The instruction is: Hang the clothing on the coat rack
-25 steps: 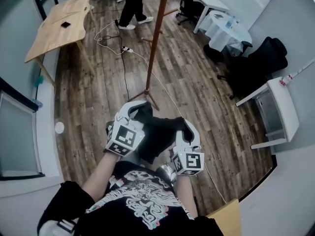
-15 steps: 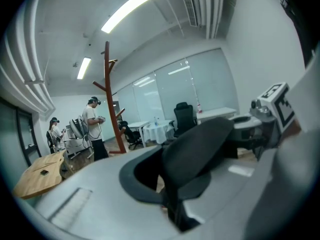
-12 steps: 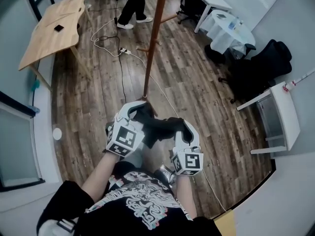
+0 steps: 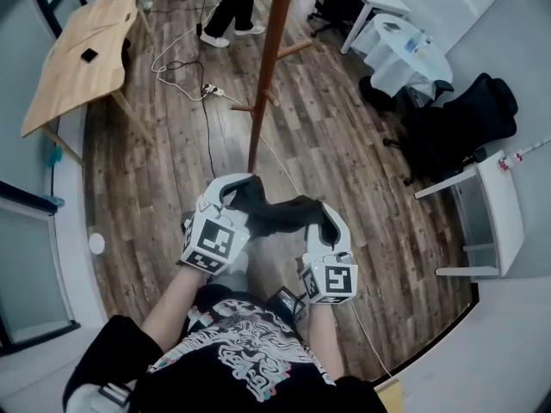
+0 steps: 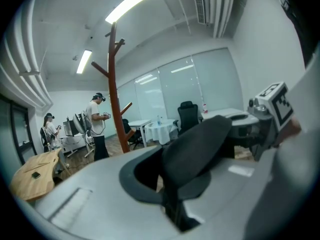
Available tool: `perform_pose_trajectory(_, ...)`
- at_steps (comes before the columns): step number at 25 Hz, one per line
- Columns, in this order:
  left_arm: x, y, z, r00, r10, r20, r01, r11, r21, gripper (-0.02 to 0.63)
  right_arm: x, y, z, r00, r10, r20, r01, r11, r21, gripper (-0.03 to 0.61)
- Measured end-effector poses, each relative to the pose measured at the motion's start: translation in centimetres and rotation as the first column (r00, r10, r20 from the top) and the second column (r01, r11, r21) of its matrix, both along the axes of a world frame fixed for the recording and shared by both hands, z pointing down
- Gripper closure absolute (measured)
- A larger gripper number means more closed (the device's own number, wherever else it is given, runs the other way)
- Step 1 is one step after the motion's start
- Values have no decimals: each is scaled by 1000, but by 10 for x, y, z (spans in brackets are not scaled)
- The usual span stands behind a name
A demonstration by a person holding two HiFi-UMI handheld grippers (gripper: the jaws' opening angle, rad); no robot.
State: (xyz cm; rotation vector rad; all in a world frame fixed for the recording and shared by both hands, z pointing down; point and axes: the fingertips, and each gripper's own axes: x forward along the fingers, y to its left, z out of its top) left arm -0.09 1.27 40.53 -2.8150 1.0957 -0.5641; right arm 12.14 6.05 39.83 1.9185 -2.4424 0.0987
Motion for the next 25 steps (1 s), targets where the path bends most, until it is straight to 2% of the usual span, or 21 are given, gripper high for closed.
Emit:
perform_pose_trajectory(7, -4, -52, -3, 1000, 15, 3, -15, 1000, 11, 620, -5, -57, 0, 1000, 10, 17, -10, 1000, 7, 555)
perform_pose_trajectory(11, 1, -74, -17, 999, 35, 10, -36, 998, 55, 619, -3, -79, -5, 999, 36, 14, -36, 999, 3, 557)
perform_pose_trajectory(15, -1, -93, -24, 1000, 21, 1, -21, 997, 70, 619, -4, -95, -11, 1000, 11, -3, -11, 999, 35, 556)
perform_pose_trajectory(25, -5, -121, -37, 1000, -8, -16, 9, 997, 80, 619, -5, -128, -28, 1000, -6, -1, 6, 999, 32, 557)
